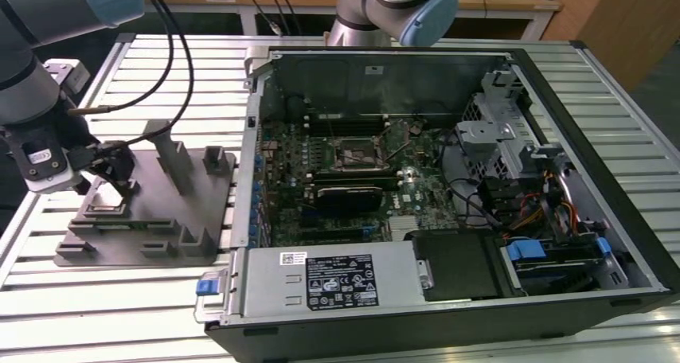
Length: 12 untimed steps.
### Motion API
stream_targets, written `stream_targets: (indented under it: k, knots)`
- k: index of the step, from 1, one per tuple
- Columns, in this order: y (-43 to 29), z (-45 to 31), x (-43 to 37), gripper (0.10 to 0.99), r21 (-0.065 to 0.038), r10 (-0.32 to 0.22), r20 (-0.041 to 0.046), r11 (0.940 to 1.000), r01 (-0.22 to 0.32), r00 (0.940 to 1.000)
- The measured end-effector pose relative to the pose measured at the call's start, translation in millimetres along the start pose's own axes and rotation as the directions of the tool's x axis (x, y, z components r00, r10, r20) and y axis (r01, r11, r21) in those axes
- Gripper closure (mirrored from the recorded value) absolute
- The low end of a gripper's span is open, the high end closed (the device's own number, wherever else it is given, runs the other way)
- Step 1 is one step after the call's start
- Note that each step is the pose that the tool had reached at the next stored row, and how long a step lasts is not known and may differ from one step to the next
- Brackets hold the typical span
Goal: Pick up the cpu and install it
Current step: 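Pick up the cpu and move it towards the insertion slot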
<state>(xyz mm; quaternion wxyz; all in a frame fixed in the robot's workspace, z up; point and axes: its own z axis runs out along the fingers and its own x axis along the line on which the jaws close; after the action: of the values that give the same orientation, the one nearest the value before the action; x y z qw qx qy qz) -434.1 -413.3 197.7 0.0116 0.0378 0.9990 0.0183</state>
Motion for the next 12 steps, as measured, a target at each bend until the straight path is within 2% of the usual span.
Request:
stream_targets:
  k: [12]
  knots:
    - [-0.4, 8.9, 0.6, 0.439, -0.001, -0.032, -0.0037, 0.9995, 0.032, 0.9995]
